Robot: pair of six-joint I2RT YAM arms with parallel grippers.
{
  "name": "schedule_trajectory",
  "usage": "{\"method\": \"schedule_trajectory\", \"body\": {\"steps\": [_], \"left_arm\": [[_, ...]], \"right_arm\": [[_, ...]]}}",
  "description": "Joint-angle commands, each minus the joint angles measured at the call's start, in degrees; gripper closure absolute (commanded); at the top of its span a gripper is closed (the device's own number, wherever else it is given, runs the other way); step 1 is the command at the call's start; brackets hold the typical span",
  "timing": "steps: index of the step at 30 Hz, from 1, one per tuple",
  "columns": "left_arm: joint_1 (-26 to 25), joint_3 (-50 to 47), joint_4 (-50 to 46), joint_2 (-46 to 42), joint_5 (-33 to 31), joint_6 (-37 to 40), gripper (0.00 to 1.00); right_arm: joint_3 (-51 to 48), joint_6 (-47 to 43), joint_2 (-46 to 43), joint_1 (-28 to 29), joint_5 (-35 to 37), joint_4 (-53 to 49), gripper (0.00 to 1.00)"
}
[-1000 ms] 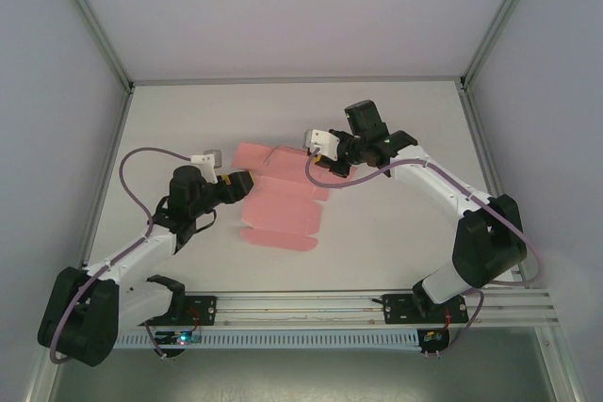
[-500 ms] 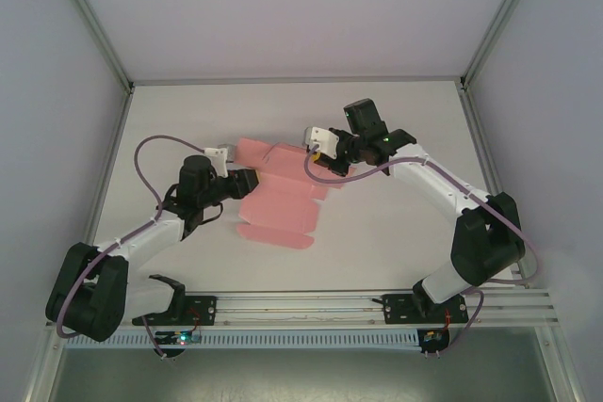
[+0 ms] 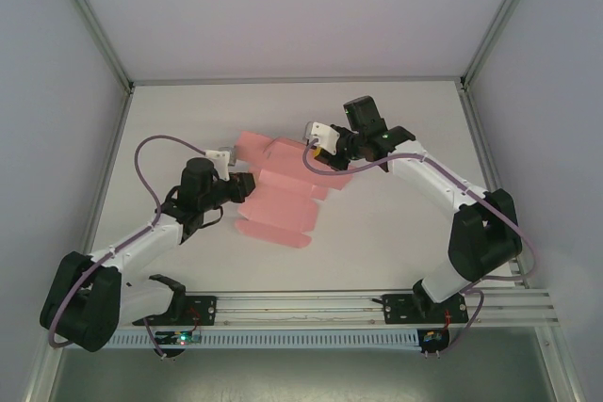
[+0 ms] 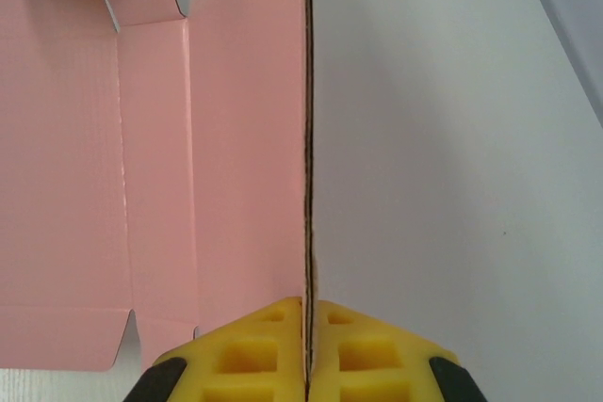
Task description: Assemble paper box
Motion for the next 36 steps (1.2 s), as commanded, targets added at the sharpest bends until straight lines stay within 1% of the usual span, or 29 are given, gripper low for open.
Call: {"method": "schedule_trajectory", "body": {"steps": [1, 4, 9, 11, 15, 17, 20, 23, 24, 26, 29, 36], "left_arm": [[-1.44, 1.3, -0.29, 0.22, -2.2, 2.53, 0.92], [-4.42, 2.96, -1.56, 1.36, -6.79, 5.4, 0.96], [-12.99, 7.25, -6.32, 3.92, -21.17, 12.43, 0.97], [-14.69, 9.37, -7.96, 5.93, -24.64, 13.38, 0.98], [-18.03, 13.75, -10.72, 12.01, -33.13, 14.0, 1.0], [-20.25, 15.79, -10.79, 15.63, -37.46, 14.91, 1.0], [-24.35, 18.47, -10.18, 20.26, -41.49, 17.42, 1.0], [-26.97, 20.62, -9.41, 23.25, -40.61, 18.14, 1.0], [-27.15, 21.3, -9.21, 24.16, -39.22, 17.87, 1.0], [-27.32, 22.45, -8.32, 26.19, -38.76, 15.93, 1.0], [-27.41, 24.9, -9.08, 29.27, -40.61, 12.82, 1.0], [-28.06, 28.79, -10.99, 34.24, -41.93, 10.1, 1.0]], "right_arm": [[1.52, 1.02, 0.6, 0.18, -0.62, -1.34, 1.0], [1.22, 0.92, 0.84, 1.17, 0.96, -1.49, 1.0], [0.9, 2.7, 1.39, 2.94, 5.83, -0.18, 1.0], [0.43, 2.72, 1.4, 4.28, 8.85, 0.47, 1.0], [-3.73, 1.67, -0.18, 7.7, 15.89, 5.6, 1.0], [-4.72, 2.48, -0.69, 8.67, 16.42, 6.9, 1.0], [-4.61, 4.25, -0.19, 9.38, 17.15, 6.84, 1.0], [-4.73, 3.58, 0.37, 10.38, 19.9, 6.78, 1.0], [-4.71, 3.79, 0.58, 10.55, 20.28, 6.91, 1.0], [-4.98, 4.24, 0.77, 10.65, 19.94, 7.19, 1.0], [-5.82, 4.58, 0.86, 11.21, 19.94, 8.12, 1.0], [-6.85, 4.96, 1.51, 12.76, 20.78, 9.08, 1.0]]}}
